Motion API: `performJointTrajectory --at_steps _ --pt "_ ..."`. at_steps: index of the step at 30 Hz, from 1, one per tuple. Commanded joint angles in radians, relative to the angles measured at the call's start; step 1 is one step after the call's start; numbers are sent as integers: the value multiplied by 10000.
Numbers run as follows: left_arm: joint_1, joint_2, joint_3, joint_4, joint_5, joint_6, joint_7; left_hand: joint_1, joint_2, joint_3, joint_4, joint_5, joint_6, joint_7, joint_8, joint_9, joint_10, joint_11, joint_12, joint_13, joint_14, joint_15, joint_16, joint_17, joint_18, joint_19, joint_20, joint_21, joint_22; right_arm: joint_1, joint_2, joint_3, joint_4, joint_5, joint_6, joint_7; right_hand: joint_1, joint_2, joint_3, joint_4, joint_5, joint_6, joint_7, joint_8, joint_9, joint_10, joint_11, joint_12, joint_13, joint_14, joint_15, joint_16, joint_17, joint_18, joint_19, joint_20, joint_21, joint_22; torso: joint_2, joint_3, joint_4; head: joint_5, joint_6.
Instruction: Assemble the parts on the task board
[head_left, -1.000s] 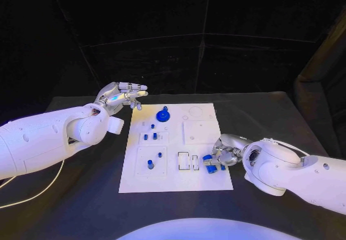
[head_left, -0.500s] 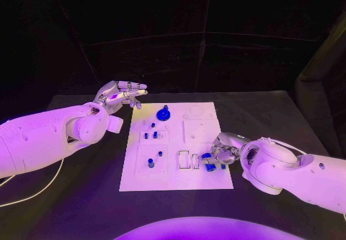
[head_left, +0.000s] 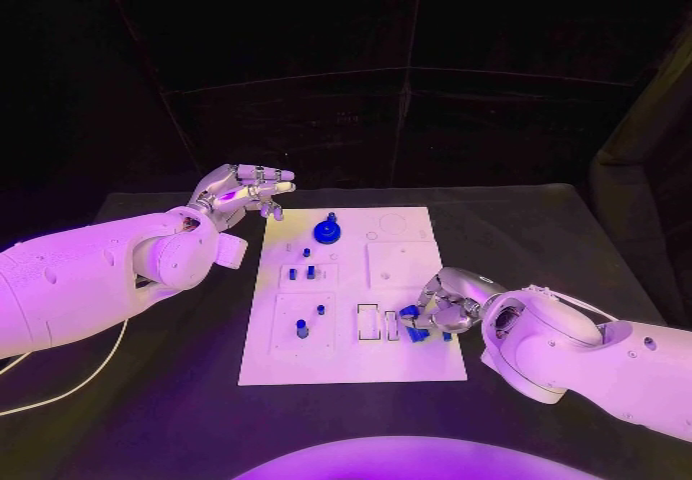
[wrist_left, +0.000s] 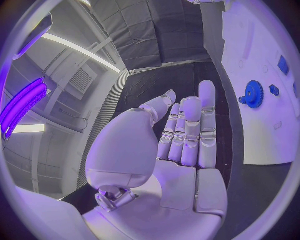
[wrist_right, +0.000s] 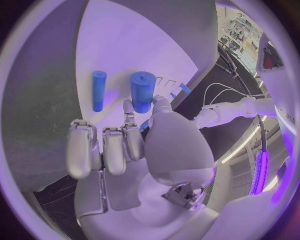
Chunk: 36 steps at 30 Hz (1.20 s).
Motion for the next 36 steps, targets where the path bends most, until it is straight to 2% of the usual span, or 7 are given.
performJointTrajectory --at_steps 1,5,9,11,17,24,36 --pt "14 12 8 16 32 152 39 72 64 -40 3 -11 -66 -32 50 7 -85 -17 53 13 -36 -6 -11 -13 139 -43 24 -59 -14 21 -45 14 202 509 -1180 524 19 3 -45 26 52 81 -10 32 6 63 -6 14 759 752 -93 43 953 -100 153 -88 24 93 5 -11 23 2 12" --pt "14 23 8 23 32 183 27 72 64 -40 3 -11 -66 -32 50 7 -85 -17 53 13 -36 -6 -11 -13 139 -43 24 -59 -14 24 -70 17 310 675 -1518 674 36 6 -58 32 178 124 -27 18 16 94 -18 41 803 763 -101 68 1011 -107 166 -94 41 127 7 -21 34 22 9" --pt "14 21 8 25 32 186 23 84 62 -42 -8 -10 -78 -30 50 5 -99 -15 56 11 -40 -5 -6 -14 139 -44 24 -61 -16 26 2 18 330 905 -1610 759 48 12 -63 35 241 150 -34 6 21 108 -26 49 821 771 -106 88 1057 -113 179 -98 58 160 22 -11 13 81 13" --pt "14 16 8 28 31 180 14 84 62 -42 -8 -10 -78 -30 50 5 -99 -15 56 11 -40 -5 -6 -14 139 -44 24 -61 -16 27 101 18 301 1019 -1552 768 53 23 -61 38 268 165 -38 2 23 122 -30 64 841 779 -109 106 1099 -118 189 -100 71 188 27 -8 0 99 -1" --pt "15 18 8 36 31 172 -10 84 62 -42 -8 -10 -78 -30 50 5 -99 -15 56 11 -40 -5 -6 -14 139 -44 24 -61 -16 27 456 18 149 1242 -1151 635 52 30 -61 42 278 172 -40 -1 25 121 -31 60 838 783 -111 116 1122 -121 193 -102 77 199 28 -17 36 119 -6" --pt "16 33 8 33 -16 156 -87 134 57 -38 -52 -9 -96 -28 60 4 -119 -14 73 10 -46 -7 5 -24 141 -43 21 -63 -18 28 997 19 -137 1471 -837 381 -2 16 -99 69 286 198 -42 -22 30 105 -33 20 805 782 -114 116 1120 -120 194 -106 77 200 34 -17 31 152 -4" --pt "17 76 8 1 -72 164 -157 155 49 -39 -72 -10 -101 -27 65 4 -124 -14 81 10 -52 -8 5 -37 141 -42 19 -62 -18 29 1407 19 -438 1558 -651 -126 -287 3 -300 87 -47 329 -74 -126 76 110 -58 -63 782 780 -135 119 1133 -120 193 -127 75 200 23 -10 -5 253 -58"
